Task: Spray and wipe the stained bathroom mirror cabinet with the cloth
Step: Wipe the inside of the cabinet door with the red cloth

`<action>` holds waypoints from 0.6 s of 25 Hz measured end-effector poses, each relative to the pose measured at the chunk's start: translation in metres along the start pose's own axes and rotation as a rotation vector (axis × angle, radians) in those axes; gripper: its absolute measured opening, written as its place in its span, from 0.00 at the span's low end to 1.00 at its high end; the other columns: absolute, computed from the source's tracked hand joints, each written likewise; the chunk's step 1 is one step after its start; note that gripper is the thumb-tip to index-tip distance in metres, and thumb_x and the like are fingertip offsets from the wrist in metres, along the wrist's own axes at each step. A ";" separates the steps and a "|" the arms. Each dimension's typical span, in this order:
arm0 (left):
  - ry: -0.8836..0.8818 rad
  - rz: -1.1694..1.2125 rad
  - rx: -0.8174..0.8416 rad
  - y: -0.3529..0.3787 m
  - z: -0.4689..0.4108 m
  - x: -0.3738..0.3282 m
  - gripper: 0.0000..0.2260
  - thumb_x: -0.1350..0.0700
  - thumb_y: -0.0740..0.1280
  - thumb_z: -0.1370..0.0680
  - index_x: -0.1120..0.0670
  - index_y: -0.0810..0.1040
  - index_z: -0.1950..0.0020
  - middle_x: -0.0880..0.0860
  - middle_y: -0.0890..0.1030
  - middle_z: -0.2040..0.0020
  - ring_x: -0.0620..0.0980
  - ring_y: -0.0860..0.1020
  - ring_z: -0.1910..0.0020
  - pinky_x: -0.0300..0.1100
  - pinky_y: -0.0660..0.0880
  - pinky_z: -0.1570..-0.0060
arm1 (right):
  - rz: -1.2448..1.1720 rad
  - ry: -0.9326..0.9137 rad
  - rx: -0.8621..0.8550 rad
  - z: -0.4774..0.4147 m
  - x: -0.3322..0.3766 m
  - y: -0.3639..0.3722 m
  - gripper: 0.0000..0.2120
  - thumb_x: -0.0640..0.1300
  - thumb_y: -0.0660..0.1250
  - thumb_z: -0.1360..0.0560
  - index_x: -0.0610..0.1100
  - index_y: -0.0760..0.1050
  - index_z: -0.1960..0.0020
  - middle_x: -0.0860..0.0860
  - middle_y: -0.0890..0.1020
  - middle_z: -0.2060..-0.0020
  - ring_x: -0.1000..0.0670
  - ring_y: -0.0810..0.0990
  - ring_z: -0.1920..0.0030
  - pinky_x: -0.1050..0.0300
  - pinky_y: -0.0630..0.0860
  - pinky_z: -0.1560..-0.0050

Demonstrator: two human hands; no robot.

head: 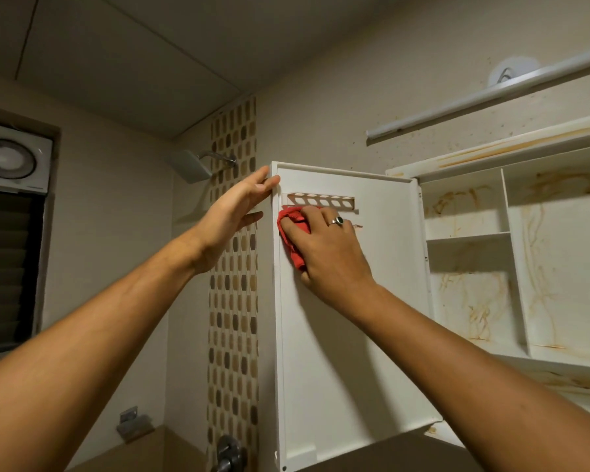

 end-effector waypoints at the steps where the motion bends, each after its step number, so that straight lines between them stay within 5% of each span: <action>1: 0.001 0.015 -0.007 0.000 0.002 0.001 0.35 0.41 0.55 0.23 0.47 0.55 0.16 0.42 0.67 0.21 0.40 0.66 0.23 0.50 0.60 0.22 | 0.015 -0.022 0.015 0.010 0.002 0.004 0.36 0.50 0.77 0.27 0.49 0.67 0.23 0.43 0.73 0.29 0.38 0.72 0.30 0.37 0.74 0.35; 15: -0.120 0.188 -0.162 0.028 0.084 0.061 0.32 0.45 0.54 0.22 0.50 0.58 0.17 0.46 0.69 0.21 0.45 0.76 0.30 0.53 0.67 0.25 | 0.091 -0.430 0.162 0.131 0.028 0.039 0.37 0.44 0.78 0.30 0.43 0.68 0.24 0.39 0.70 0.29 0.33 0.68 0.30 0.32 0.70 0.35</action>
Point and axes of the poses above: each hand's wrist, its own z-axis away from the middle knuckle, its own y-axis out of the palm, x = y × z, the point moved 7 cm from there along -z, towards the middle knuckle
